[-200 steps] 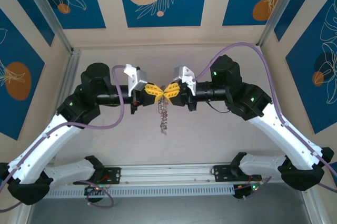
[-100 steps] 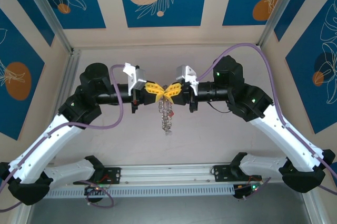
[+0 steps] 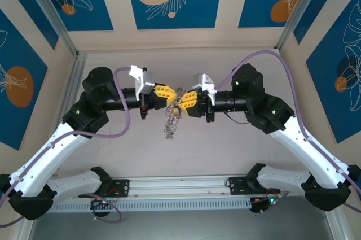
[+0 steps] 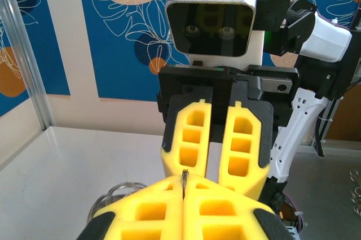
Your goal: Put the keys on the keyring
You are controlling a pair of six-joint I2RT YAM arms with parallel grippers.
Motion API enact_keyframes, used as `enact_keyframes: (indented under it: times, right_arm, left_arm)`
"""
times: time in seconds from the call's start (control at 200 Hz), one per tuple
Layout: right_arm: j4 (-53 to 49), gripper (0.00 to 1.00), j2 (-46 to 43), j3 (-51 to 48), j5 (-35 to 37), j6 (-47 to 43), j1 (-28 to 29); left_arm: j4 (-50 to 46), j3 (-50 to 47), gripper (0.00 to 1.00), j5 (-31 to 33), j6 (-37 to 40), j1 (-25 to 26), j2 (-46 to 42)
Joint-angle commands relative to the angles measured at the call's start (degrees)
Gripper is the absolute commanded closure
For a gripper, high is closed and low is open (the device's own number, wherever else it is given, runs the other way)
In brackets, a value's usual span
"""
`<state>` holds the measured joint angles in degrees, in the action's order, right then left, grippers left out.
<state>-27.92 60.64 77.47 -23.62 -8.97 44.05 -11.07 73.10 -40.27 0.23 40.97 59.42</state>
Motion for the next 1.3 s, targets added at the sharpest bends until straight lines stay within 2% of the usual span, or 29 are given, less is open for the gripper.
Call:
enact_keyframes:
  times: [0.0, 0.6, 0.865, 0.96, 1.07, 1.296]
  right_arm:
    - [1.35, 0.91, -1.29, -1.13, -1.24, 1.45, -0.86]
    - [-1.22, 0.93, 5.08, 3.47, -0.57, 5.66, -3.16]
    - [-2.24, 0.73, 4.18, 3.58, 2.06, 6.64, -4.31]
    - [-2.07, 0.68, 2.06, 3.18, 2.78, 6.68, -4.39]
    - [-0.64, 0.67, -0.32, 2.74, 3.26, 6.71, -4.41]
    - [4.82, 0.65, -1.61, 2.07, -2.43, 7.57, -4.15]
  left_arm:
    - [4.88, 0.09, 1.0, -1.3, -1.1, -0.59, -0.66]
    - [8.87, -1.9, 1.0, -2.63, -3.04, -0.89, -2.18]
    - [9.38, -2.47, 1.0, -2.44, -3.35, -1.32, -3.0]
    - [9.83, -2.58, 1.0, -2.61, -3.61, -1.36, -3.14]
    - [10.43, -2.75, 1.0, -3.18, -4.05, -1.41, -3.08]
    - [11.2, -3.14, 1.0, -4.6, -4.88, -1.36, -3.1]
